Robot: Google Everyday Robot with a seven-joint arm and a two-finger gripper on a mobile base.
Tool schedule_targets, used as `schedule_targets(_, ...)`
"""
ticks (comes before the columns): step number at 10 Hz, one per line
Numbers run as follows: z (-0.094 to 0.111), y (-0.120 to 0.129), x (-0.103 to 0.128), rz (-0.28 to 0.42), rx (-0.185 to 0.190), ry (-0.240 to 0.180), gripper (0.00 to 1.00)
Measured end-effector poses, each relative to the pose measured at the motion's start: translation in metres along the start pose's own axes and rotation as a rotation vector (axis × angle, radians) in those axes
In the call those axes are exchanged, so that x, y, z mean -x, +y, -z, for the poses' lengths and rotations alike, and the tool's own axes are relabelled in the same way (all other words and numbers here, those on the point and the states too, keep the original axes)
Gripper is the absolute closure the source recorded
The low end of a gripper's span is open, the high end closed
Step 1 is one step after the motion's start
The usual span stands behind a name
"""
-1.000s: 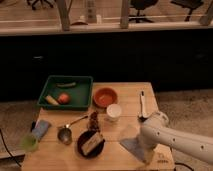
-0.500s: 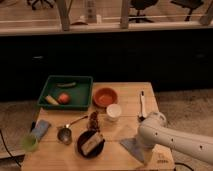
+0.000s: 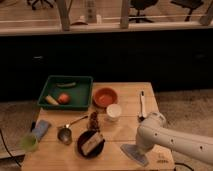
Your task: Wipe red bowl with towel
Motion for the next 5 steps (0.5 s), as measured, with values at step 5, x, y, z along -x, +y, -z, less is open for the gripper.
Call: schedule_targets(5, 0.006, -0.0046, -0.0047, -0.005, -0.009, -0.009, 0.99)
